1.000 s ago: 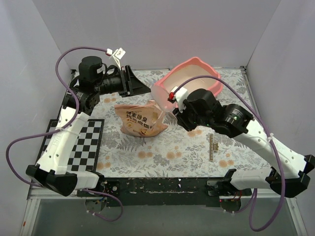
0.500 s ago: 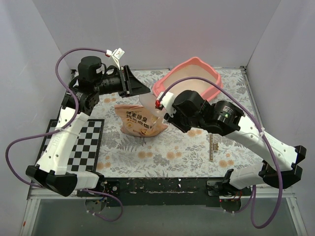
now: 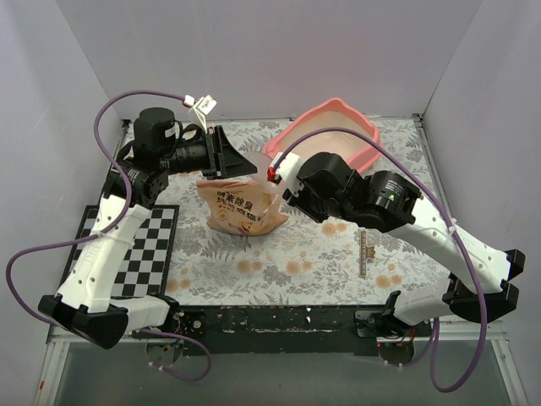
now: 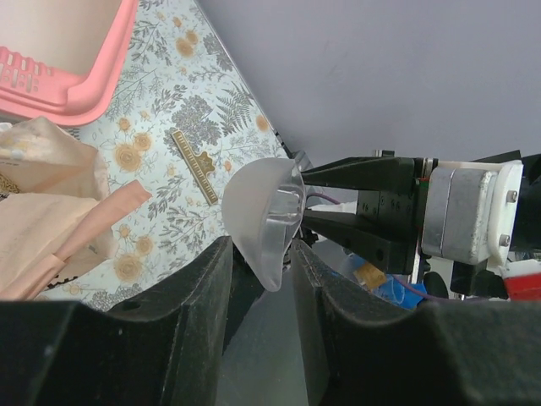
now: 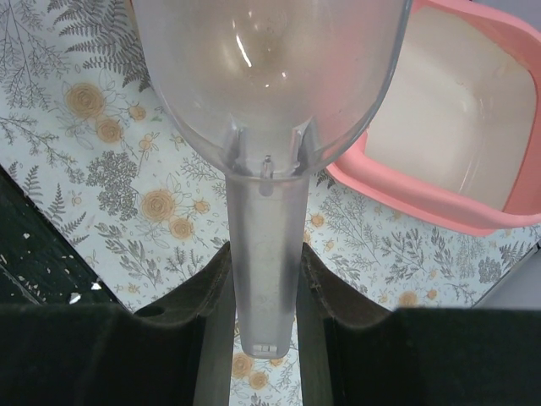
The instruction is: Fill the litter box with clean litter
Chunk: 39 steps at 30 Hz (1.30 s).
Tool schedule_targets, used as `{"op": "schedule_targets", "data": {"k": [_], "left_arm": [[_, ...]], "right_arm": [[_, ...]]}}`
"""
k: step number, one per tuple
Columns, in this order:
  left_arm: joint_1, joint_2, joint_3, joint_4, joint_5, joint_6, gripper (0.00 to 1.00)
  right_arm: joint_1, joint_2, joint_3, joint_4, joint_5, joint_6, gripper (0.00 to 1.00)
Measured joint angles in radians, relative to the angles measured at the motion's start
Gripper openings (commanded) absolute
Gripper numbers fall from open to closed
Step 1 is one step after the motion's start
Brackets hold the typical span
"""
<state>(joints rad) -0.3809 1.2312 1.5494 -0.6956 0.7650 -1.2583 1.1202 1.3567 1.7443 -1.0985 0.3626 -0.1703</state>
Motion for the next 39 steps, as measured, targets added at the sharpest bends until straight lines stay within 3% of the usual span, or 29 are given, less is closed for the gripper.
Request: {"op": "schedule_targets", "data": {"k": [12, 14, 16, 20, 24, 27, 32, 35, 39], "left_arm": [[-0.005, -0.002, -0.002, -0.008, 0.000, 0.039, 0.33], [-0.006, 0.002, -0.002, -0.010, -0.002, 0.045, 0.26], [-0.006, 0.007, -0.002, -0.012, -0.002, 0.050, 0.03], [-0.004, 0.017, -0.006, -0.042, -0.045, 0.102, 0.00], [-0.005, 0.024, -0.014, -0.045, -0.046, 0.113, 0.00], [-0.005, 0.013, -0.024, -0.034, -0.057, 0.121, 0.00], [-0.007, -0.090, -0.142, 0.035, -0.136, 0.136, 0.00], [-0.006, -0.144, -0.193, 0.097, -0.192, 0.134, 0.00], [0.026, -0.173, -0.244, 0.207, -0.210, 0.109, 0.00]], "right_arm": [[0.029, 0.001, 0.000, -0.001, 0.002, -0.002, 0.01], [0.037, 0.003, 0.001, -0.002, 0.002, -0.004, 0.01], [0.043, 0.008, 0.000, -0.002, 0.005, -0.006, 0.01], [0.050, 0.012, 0.010, 0.000, 0.019, -0.009, 0.03], [0.053, 0.011, 0.015, -0.011, 0.028, -0.011, 0.46], [0.055, -0.003, -0.010, 0.024, 0.056, -0.002, 0.69], [0.054, -0.082, -0.092, 0.130, 0.102, 0.022, 0.81], [0.024, -0.113, -0.097, 0.209, 0.085, 0.058, 0.83], [-0.132, -0.121, -0.097, 0.318, -0.019, 0.145, 0.84]]}}
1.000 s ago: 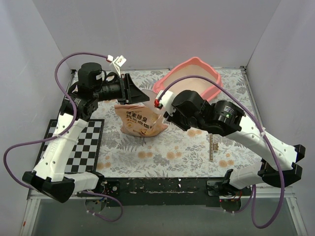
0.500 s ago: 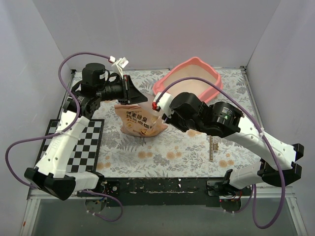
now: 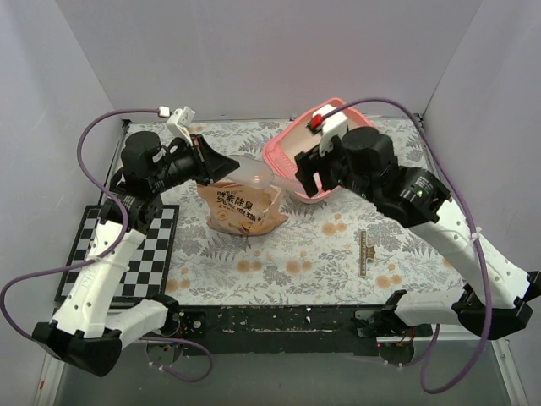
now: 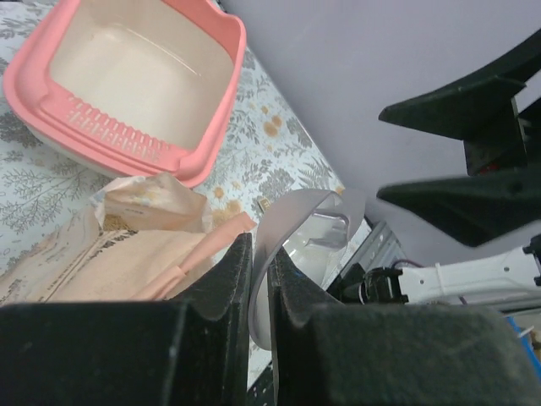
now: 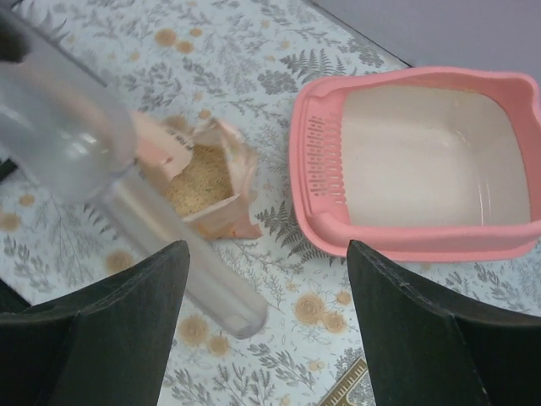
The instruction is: Fill the litter box with clean litter
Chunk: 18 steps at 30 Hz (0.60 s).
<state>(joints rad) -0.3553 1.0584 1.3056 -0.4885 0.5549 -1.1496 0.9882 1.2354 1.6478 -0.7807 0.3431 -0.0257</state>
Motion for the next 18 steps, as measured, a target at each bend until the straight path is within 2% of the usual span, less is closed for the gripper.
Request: {"op": "schedule_targets", "data": {"k": [5, 8, 14, 18], "left_arm": [[0.134, -0.042, -0.154, 0.211, 0.065, -0.109, 0.00], [0.215, -0.049, -0.256, 0.360, 0.120, -0.216, 0.00], [0.267, -0.033, -0.386, 0.616, 0.199, -0.413, 0.00], [0.274, -0.021, -0.430, 0.719, 0.238, -0.493, 0.00]], "right_arm": [[-0.280, 0.011, -0.035, 0.143, -0.222, 0.142, 0.83], [-0.392, 0.013, -0.096, 0.257, -0.379, 0.251, 0.83], [-0.543, -0.024, -0.373, 0.601, -0.699, 0.550, 0.80], [-0.570, -0.026, -0.481, 0.742, -0.810, 0.684, 0.79]]}}
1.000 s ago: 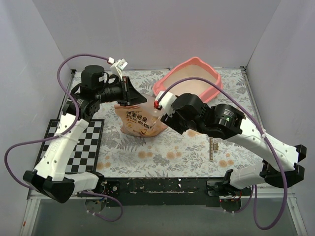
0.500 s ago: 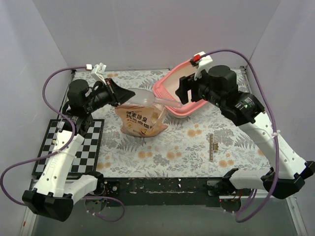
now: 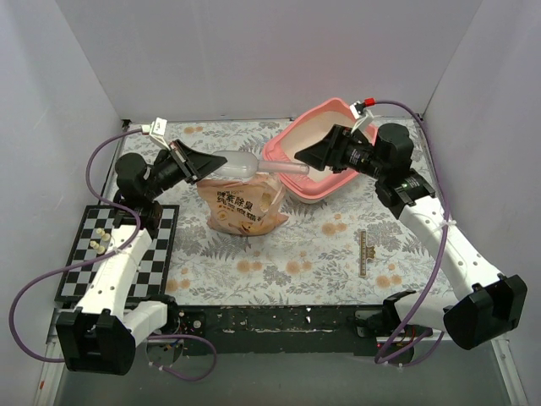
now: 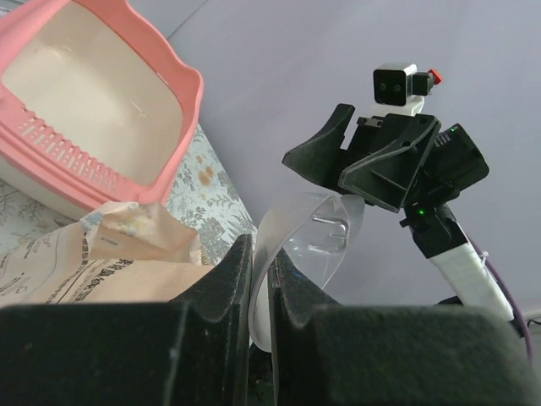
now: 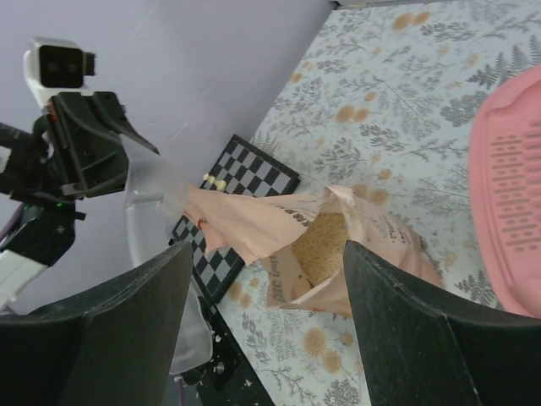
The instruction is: Fill the litter box with clean litter
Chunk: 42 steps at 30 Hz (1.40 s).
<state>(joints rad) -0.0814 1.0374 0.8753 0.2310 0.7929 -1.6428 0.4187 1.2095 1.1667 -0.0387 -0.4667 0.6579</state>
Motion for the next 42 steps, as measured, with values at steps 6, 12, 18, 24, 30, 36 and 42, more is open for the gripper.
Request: {"op": "schedule_targets", "data": {"k": [6, 12, 18, 24, 30, 36, 42], "left_arm": [[0.000, 0.005, -0.028, 0.085, 0.026, -0.055, 0.00], [0.000, 0.017, -0.034, 0.129, 0.031, -0.079, 0.00], [0.000, 0.039, -0.034, 0.159, 0.031, -0.095, 0.00], [0.000, 0.048, -0.033, 0.170, 0.033, -0.109, 0.00], [0.000, 0.061, -0.014, 0.145, 0.047, -0.094, 0.00], [0.000, 0.060, 0.003, 0.132, 0.059, -0.082, 0.00], [0.000, 0.060, 0.003, 0.118, 0.066, -0.069, 0.00]], "right_arm": [[0.000, -0.005, -0.055, 0.186, -0.121, 0.118, 0.77], [0.002, -0.010, -0.085, 0.281, -0.196, 0.205, 0.76], [0.015, -0.014, -0.085, 0.313, -0.245, 0.243, 0.74], [0.055, -0.012, -0.082, 0.297, -0.254, 0.242, 0.69], [0.092, 0.016, -0.026, 0.240, -0.242, 0.205, 0.60], [0.101, 0.037, 0.014, 0.190, -0.229, 0.175, 0.47], [0.108, 0.040, 0.018, 0.149, -0.219, 0.156, 0.35]]}}
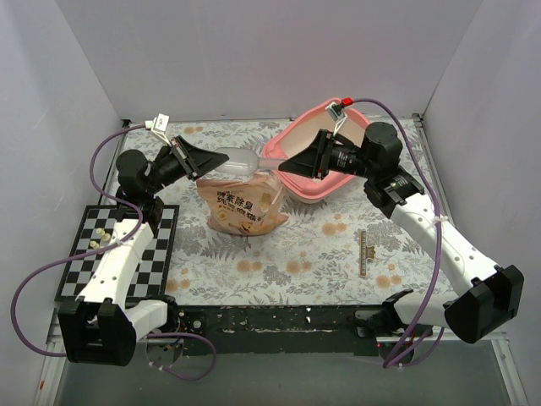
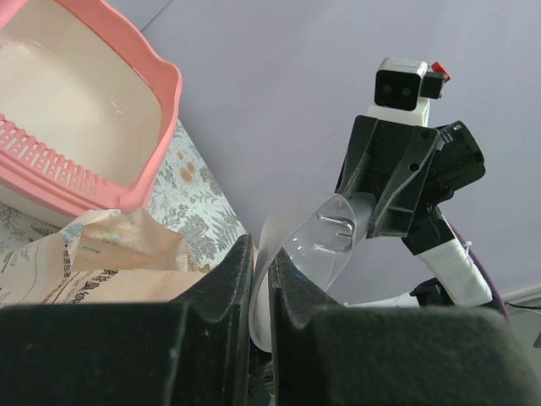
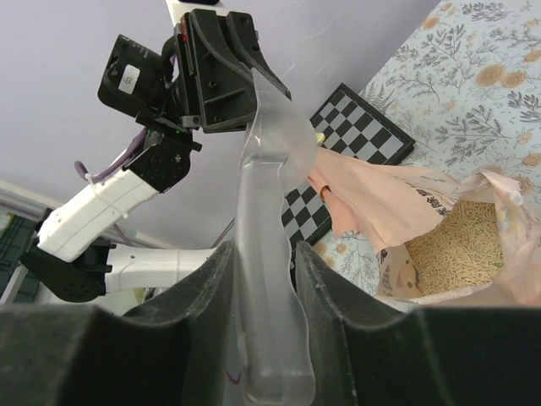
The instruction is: Fill the litter box with clean litter
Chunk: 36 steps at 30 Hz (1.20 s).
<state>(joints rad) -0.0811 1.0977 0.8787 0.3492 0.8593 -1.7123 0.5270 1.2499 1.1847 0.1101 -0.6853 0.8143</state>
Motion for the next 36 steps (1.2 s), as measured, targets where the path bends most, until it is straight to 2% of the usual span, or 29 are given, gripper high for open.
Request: {"op": "schedule_targets", "data": {"k": [4, 6, 7, 15, 16, 18, 19, 22, 28, 36], "left_arm": [[0.002, 0.000, 0.001, -0.005, 0.010, -0.001, 0.00], [0.002, 0.000, 0.003, -0.005, 0.013, 0.001, 0.00], [0.002, 0.000, 0.004, -0.005, 0.014, 0.002, 0.00], [0.002, 0.000, 0.005, -0.005, 0.023, 0.010, 0.01], [0.002, 0.000, 0.005, -0.005, 0.024, 0.011, 0.07], [0.002, 0.000, 0.007, -0.005, 0.032, 0.016, 0.30], [0.002, 0.000, 0.008, -0.006, 0.036, 0.029, 0.39], [0.002, -0.002, 0.013, -0.039, 0.044, 0.080, 0.56], [0.002, -0.056, 0.025, -0.169, 0.073, 0.253, 0.69], [-0.024, -0.108, 0.117, -0.401, 0.100, 0.609, 0.72]], "right_arm": [[0.005, 0.000, 0.021, -0.014, -0.013, -0.007, 0.17], [0.005, 0.000, 0.030, -0.030, -0.014, -0.011, 0.04], [0.005, 0.000, 0.032, -0.035, -0.015, -0.013, 0.01], [0.009, 0.000, 0.066, -0.109, -0.016, -0.049, 0.01], [0.010, 0.000, 0.071, -0.120, -0.014, -0.055, 0.01], [0.013, 0.000, 0.079, -0.138, -0.006, -0.064, 0.01], [0.013, 0.000, 0.085, -0.150, -0.004, -0.069, 0.01], [0.024, 0.000, 0.129, -0.227, 0.019, -0.116, 0.01], [0.021, -0.009, 0.279, -0.492, 0.143, -0.273, 0.01], [0.002, -0.134, 0.290, -0.735, 0.284, -0.402, 0.01]]}}
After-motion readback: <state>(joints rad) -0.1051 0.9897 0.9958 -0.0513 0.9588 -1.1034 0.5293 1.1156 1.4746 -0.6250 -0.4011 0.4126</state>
